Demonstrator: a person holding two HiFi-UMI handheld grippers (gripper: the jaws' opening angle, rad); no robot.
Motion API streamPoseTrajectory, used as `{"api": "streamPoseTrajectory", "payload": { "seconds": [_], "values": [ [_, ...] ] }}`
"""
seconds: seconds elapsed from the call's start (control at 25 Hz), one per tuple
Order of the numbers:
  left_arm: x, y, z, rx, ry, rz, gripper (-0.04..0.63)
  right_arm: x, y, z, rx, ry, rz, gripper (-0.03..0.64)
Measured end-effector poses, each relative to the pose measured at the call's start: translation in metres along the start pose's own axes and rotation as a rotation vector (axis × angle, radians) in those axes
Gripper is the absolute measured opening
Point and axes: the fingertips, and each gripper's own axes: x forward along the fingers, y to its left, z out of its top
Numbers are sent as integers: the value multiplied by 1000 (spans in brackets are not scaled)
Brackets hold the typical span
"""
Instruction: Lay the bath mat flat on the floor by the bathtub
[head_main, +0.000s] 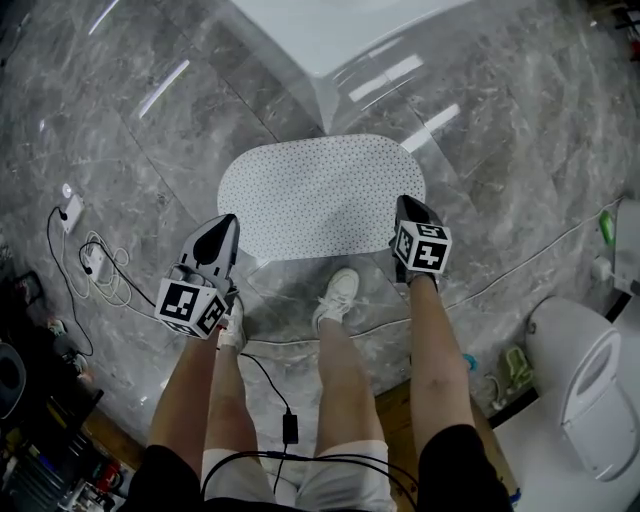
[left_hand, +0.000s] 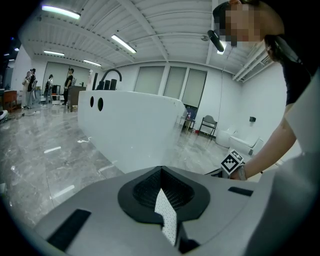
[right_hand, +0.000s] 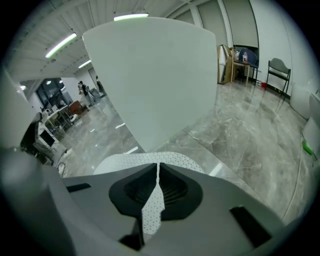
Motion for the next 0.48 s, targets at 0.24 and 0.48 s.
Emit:
{"api": "streamPoseTrajectory", "payload": {
  "seconds": [0.24, 0.48],
  "values": [
    [-23, 10, 15, 25, -12, -9, 14, -39, 51, 20, -9, -115, 68, 28],
    [-52, 25, 44, 24, -43, -2, 14, -84, 110, 51, -58, -226, 145, 26]
  ]
}}
